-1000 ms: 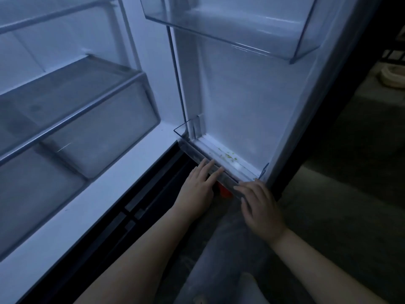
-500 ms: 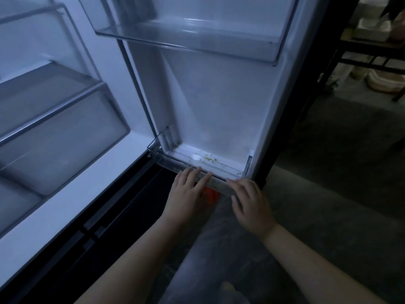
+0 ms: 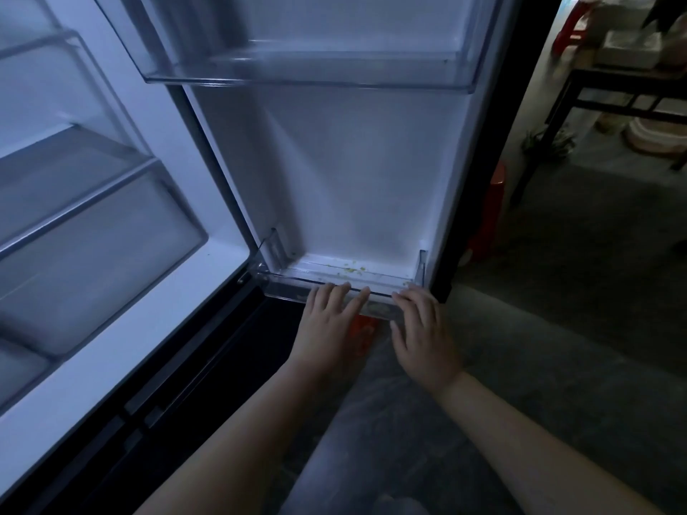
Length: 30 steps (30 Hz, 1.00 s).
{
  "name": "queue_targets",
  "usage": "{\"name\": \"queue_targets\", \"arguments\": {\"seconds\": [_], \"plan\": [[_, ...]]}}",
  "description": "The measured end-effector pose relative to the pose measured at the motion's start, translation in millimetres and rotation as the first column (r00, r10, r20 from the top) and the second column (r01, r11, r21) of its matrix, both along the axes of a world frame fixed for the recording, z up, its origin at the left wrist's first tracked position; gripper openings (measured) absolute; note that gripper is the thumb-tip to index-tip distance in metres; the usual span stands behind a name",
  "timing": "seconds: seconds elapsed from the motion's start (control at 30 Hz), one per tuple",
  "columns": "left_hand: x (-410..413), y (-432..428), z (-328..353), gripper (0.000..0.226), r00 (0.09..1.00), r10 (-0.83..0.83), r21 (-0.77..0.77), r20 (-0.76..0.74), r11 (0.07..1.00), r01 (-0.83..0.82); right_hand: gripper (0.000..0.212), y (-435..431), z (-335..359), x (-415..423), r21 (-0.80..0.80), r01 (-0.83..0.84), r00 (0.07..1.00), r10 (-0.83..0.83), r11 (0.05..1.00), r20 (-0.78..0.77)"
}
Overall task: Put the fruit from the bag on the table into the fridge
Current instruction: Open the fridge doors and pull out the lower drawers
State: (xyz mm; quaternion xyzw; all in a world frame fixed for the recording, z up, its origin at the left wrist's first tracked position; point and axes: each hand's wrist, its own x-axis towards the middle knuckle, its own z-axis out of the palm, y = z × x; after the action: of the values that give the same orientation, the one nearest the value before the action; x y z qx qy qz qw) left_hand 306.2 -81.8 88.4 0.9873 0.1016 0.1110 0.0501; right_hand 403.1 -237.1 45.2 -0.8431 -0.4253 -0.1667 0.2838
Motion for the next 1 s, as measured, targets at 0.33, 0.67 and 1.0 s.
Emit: {"name": "queue_targets", "arguments": {"seconds": [0.33, 0.67, 1.0], "plan": [[29.6, 5.9, 4.3, 0.067, 0.992, -0.023, 0.013, -0.124, 1.0, 0.025, 0.043, 4.5, -3.0, 32.8, -0.055, 0.003, 0.996, 0.002, 0.998, 0.093], [70.8, -4.2, 9.9, 0.07, 0.983, 0.053, -0.003, -0.174, 0.999, -0.055, 0.041, 7.6, 2.2, 92.0, -0.093, -0.039, 0.995, 0.047, 0.995, 0.084], [97.3, -14.1, 1.7, 0.08, 0.973, 0.131, 0.042, -0.188, 0.991, -0.125, 0.045, 12.0, 9.9, 118.2, -0.082, -0.076, 0.996, 0.079, 0.994, 0.035]]}}
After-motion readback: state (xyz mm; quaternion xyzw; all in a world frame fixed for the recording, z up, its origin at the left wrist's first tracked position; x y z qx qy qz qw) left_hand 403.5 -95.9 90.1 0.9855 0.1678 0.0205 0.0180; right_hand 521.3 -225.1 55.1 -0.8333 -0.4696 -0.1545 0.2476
